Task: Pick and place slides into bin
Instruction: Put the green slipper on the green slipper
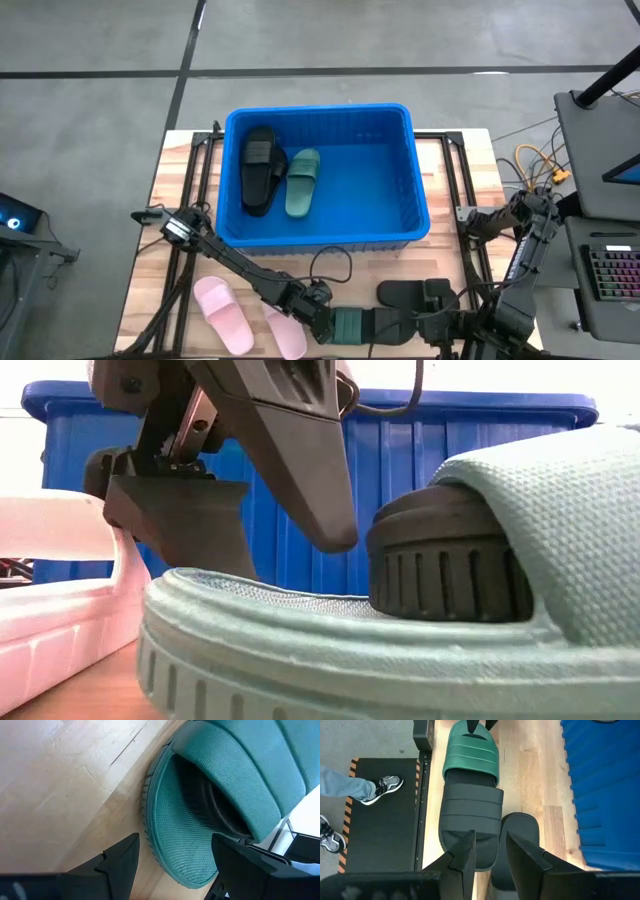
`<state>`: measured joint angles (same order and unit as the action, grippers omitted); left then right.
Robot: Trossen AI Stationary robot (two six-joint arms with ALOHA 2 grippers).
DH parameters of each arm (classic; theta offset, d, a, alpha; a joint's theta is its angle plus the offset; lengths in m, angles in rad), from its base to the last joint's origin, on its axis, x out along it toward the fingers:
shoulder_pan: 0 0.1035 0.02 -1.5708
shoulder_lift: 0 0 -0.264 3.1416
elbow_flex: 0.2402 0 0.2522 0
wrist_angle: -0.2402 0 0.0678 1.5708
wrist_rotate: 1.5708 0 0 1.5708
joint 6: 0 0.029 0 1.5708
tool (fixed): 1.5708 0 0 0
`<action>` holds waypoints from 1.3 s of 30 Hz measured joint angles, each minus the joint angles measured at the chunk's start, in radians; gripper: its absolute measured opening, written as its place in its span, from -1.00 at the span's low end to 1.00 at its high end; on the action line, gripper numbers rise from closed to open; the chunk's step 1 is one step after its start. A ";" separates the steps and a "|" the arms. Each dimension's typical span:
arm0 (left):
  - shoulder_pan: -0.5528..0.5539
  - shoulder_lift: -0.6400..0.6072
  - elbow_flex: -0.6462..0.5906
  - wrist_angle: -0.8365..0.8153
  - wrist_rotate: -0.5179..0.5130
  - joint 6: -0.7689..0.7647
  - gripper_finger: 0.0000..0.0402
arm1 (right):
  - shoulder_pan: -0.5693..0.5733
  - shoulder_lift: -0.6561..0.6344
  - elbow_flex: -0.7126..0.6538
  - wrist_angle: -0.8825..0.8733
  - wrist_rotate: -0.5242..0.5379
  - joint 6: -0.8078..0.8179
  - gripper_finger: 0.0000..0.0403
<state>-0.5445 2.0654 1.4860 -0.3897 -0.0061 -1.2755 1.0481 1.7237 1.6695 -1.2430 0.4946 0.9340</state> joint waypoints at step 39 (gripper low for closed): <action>0.000 0.005 -0.024 0.024 -0.065 -0.002 -0.28 | -0.001 0.000 -0.002 -0.001 0.004 -0.003 -0.57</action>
<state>-0.5445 2.0708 1.4620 -0.3658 -0.0716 -1.2770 1.0470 1.7237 1.6676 -1.2442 0.4984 0.9310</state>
